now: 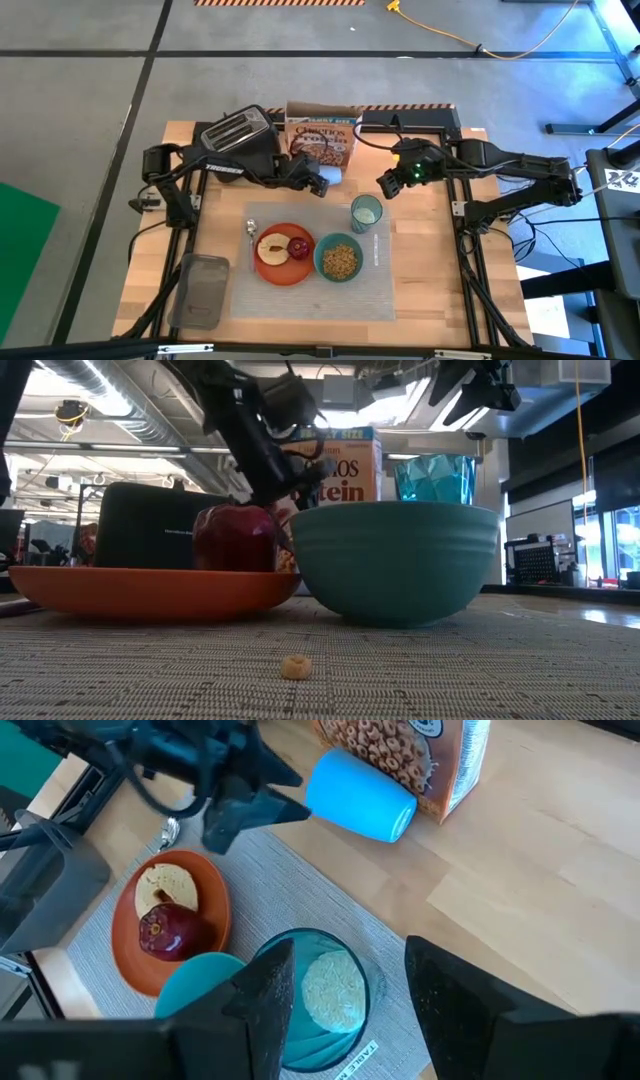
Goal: Arrange a breakfast setting
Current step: Move the blue cup to the top right of the table
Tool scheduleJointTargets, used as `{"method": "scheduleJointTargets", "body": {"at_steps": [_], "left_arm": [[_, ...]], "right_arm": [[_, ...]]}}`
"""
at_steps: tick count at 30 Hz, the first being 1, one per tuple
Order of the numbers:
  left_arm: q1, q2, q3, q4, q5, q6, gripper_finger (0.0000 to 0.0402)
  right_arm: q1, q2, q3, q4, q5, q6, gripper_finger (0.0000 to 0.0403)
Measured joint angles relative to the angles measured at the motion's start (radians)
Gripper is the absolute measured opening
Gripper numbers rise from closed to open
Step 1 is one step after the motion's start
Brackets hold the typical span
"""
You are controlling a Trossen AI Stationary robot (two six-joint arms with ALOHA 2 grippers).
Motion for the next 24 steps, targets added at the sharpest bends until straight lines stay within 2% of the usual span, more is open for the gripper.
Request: {"method": "scheduleJointTargets", "body": {"at_steps": [9,18,24], "left_arm": [[0.035,0.033,0.000,0.015,0.036,-0.008,0.0233],[0.035,0.034,0.000,0.049,0.037,-0.004,0.0188],[0.031,0.082,0.000,0.092,0.062,-0.005,0.0166]], "right_arm": [[0.000,0.000,0.000,-0.001,-0.003,0.000,0.0182],[0.000,0.000,0.000,-0.001,-0.003,-0.001,0.0182],[0.000,0.000,0.000,-0.001,-0.002,-0.001,0.0182]]}}
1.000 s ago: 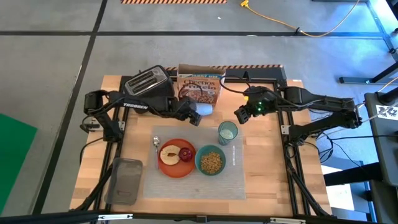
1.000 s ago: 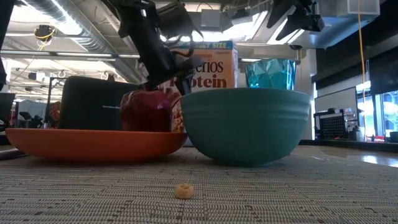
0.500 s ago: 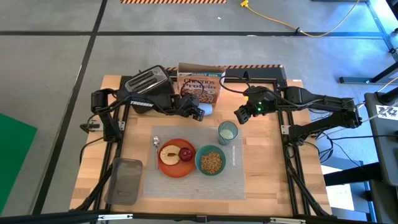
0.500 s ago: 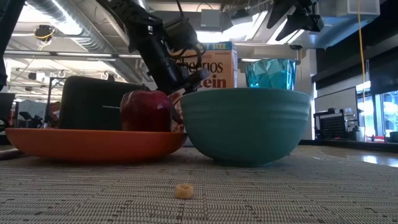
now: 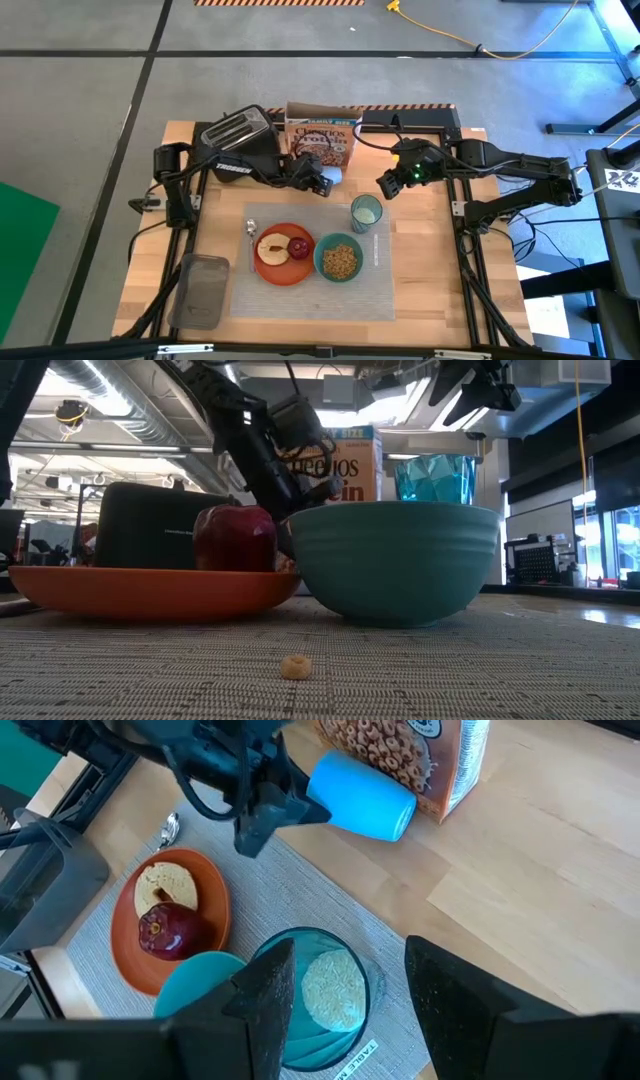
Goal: Arrange a breakfast setting
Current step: Move the blue cup to the top right of the table
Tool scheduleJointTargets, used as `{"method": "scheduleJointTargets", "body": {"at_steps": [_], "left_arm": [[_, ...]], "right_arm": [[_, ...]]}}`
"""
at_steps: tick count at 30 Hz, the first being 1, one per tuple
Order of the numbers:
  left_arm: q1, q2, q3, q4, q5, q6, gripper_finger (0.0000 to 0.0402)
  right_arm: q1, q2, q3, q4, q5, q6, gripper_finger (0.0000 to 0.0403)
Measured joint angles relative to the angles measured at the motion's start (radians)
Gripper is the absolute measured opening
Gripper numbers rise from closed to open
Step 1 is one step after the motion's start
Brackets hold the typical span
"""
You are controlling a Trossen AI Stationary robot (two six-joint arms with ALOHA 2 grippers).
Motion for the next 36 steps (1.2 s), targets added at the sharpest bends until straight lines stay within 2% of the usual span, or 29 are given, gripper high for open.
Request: {"method": "scheduleJointTargets", "body": {"at_steps": [8,19,26,36], "left_arm": [[-0.009,0.016,0.000,0.000,0.006,0.017,0.0137],[-0.064,0.014,0.000,-0.002,0.021,0.081,0.0009],[-0.120,-0.021,0.000,-0.054,0.039,0.175,0.0006],[-0.220,-0.174,0.001,-0.173,-0.075,0.439,0.0005]], "right_arm": [[0.001,0.001,0.000,0.000,-0.004,0.000,0.0182],[0.000,0.001,0.000,0.000,-0.010,-0.031,0.0182],[0.000,-0.019,0.000,0.012,-0.017,-0.043,0.0182],[0.000,-0.066,0.000,0.080,-0.065,-0.051,0.0182]]}}
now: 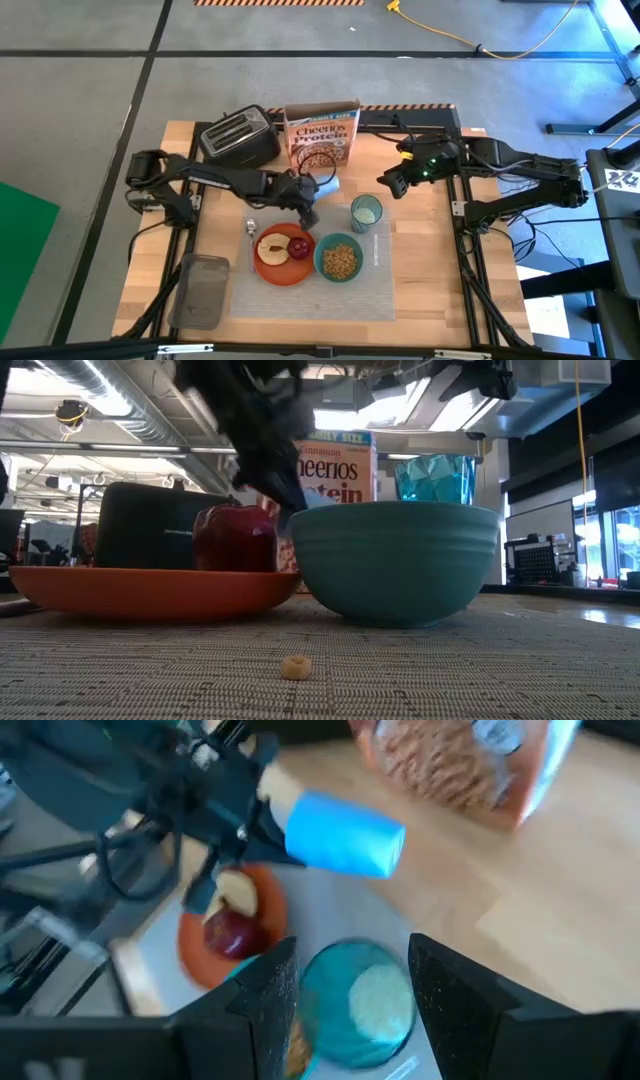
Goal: Arrange a breakfast setting
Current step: Move the blue cup to the top right of the table
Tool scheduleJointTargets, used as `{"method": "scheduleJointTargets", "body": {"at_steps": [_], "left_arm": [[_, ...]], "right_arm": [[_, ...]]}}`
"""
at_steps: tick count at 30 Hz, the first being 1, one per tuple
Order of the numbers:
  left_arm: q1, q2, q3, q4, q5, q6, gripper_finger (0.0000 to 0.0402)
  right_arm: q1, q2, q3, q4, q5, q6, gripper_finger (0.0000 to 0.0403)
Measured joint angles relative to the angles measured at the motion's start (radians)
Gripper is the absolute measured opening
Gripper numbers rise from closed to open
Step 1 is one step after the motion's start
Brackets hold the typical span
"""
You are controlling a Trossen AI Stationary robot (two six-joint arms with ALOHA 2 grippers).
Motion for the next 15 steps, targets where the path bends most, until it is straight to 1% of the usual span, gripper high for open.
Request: {"method": "scheduleJointTargets", "body": {"at_steps": [2,5,8,10,12,15], "left_arm": [[-0.027,-0.035,0.000,-0.014,-0.023,0.097,0.0005],[-0.070,-0.078,0.000,-0.010,-0.051,0.301,0.0005],[-0.116,-0.120,0.000,-0.010,-0.109,0.507,0.0005],[-0.146,-0.140,0.000,-0.001,-0.165,0.641,0.0005],[-0.178,-0.160,0.000,0.004,-0.207,0.804,0.0006],[-0.215,-0.185,0.000,0.037,-0.227,1.086,0.0009]], "right_arm": [[0.000,-0.002,0.000,0.021,-0.017,-0.007,0.0182],[0.001,-0.002,0.000,0.066,-0.065,-0.065,0.0182],[0.001,-0.001,0.000,0.126,-0.088,-0.079,0.0182],[0.000,0.003,0.000,0.171,-0.094,-0.079,0.0182],[0.000,0.004,0.000,0.211,-0.113,-0.103,0.0182],[0.000,0.004,0.000,0.301,-0.172,-0.190,0.0182]]}}
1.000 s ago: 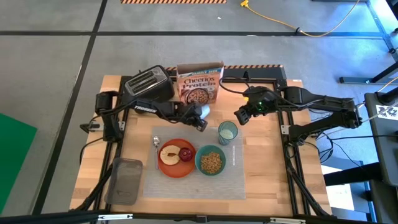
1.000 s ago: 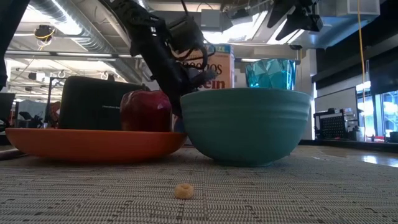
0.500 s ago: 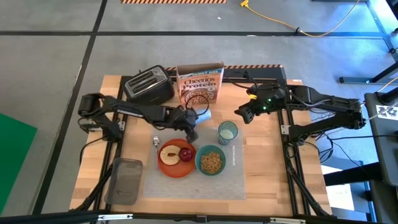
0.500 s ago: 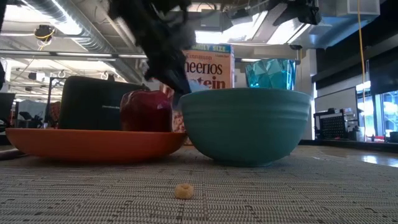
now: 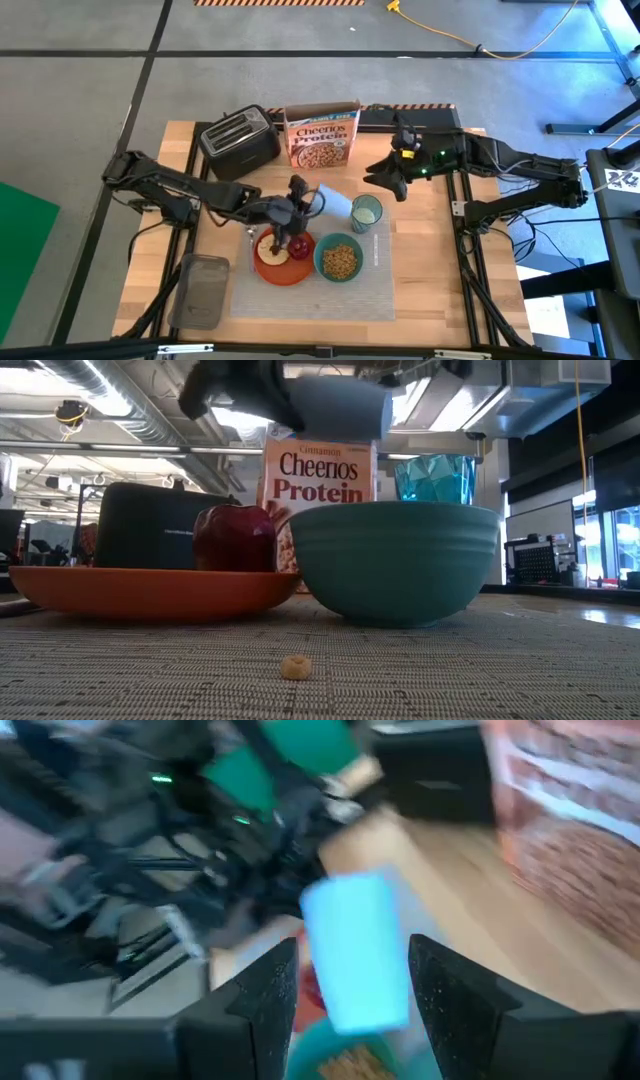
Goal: Arrange a breakfast setting
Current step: Move the blue cup to the top right of the table
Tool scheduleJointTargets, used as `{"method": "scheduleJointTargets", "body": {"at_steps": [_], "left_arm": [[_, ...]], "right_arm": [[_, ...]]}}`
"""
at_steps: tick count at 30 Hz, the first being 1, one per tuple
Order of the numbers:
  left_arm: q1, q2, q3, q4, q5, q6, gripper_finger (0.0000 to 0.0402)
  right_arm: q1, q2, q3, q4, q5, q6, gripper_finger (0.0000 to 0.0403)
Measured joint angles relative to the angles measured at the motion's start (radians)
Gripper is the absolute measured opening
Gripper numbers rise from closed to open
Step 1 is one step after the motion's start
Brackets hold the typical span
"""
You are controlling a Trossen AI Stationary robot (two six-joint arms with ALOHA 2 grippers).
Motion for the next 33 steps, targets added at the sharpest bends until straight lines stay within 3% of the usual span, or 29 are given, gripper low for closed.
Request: {"method": "scheduleJointTargets", "body": {"at_steps": [3,6,8,13,20,26,33], "left_arm": [[-0.014,-0.009,0.018,0.018,-0.062,0.187,0.0011],[-0.009,0.001,0.070,0.021,-0.215,0.369,0.0011],[0.009,0.015,0.110,0.025,-0.231,0.515,0.0012],[0.046,0.055,0.211,0.022,-0.104,0.788,0.0012],[0.071,0.102,0.288,0.019,0.070,1.068,0.0013],[0.073,0.103,0.297,0.055,0.183,1.124,0.0013],[0.073,0.111,0.297,0.077,0.286,1.199,0.0013]], "right_arm": [[0.000,0.000,0.000,0.116,-0.079,-0.040,0.0182],[0.000,0.001,0.001,0.200,-0.044,-0.005,0.0182],[0.000,0.012,0.005,0.207,-0.039,-0.017,0.0182],[-0.001,0.067,0.113,0.081,-0.090,-0.265,0.0182],[0.000,0.170,0.375,-0.279,-0.103,-0.769,0.0182],[0.000,0.289,0.580,-0.502,-0.247,-0.889,0.0182],[0.001,0.426,0.696,-0.566,-0.475,-0.896,0.0182]]}}
